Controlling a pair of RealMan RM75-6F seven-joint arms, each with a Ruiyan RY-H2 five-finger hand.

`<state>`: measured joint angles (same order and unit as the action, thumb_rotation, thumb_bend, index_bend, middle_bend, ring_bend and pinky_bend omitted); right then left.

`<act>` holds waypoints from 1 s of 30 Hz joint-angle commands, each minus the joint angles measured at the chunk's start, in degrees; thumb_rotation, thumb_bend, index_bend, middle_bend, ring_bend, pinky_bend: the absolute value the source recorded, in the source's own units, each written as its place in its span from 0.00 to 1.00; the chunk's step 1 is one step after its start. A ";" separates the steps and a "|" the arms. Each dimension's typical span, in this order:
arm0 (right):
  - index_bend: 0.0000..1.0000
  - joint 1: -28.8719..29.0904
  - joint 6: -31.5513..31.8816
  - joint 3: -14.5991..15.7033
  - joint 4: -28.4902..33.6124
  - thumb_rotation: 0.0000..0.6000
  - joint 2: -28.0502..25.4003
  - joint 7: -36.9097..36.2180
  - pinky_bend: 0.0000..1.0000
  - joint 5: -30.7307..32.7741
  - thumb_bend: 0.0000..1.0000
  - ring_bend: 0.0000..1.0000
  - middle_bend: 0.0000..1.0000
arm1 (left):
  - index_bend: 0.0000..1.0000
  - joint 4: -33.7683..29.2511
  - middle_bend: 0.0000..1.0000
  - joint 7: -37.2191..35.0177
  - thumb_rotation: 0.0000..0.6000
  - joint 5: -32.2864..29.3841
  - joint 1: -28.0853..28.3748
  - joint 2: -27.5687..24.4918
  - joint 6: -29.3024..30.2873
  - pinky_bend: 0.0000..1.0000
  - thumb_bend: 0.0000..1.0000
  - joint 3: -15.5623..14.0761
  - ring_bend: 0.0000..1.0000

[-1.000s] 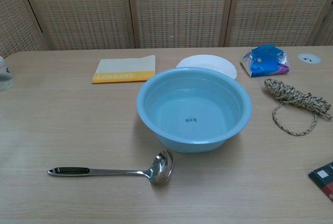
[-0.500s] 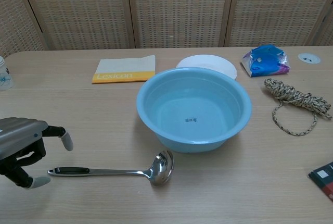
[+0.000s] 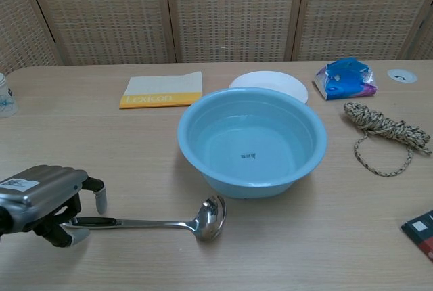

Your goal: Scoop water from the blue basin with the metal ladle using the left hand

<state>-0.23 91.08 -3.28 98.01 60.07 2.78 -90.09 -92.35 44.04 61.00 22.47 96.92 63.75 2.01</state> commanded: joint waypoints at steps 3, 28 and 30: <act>0.00 -0.02 0.04 -0.01 0.02 1.00 -0.15 -0.31 0.00 0.05 0.00 0.00 0.00 | 0.43 1.05 0.94 0.67 1.00 -0.35 0.71 1.19 0.66 1.00 0.36 -0.12 1.00; 0.00 0.20 -0.49 -0.06 -0.17 1.00 -0.54 -1.33 0.00 0.61 0.00 0.00 0.00 | 0.48 5.49 0.94 2.01 1.00 -1.85 2.74 6.28 2.35 1.00 0.36 -0.70 1.00; 0.00 0.16 -0.40 -0.06 -0.14 1.00 -0.60 -1.38 0.00 0.58 0.00 0.00 0.00 | 0.48 6.31 0.94 1.28 1.00 -1.50 2.78 6.66 2.18 1.00 0.36 -0.87 1.00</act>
<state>-0.06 90.69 -3.34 97.88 59.47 1.41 -89.51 -86.41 45.63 59.31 25.22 103.38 66.00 1.23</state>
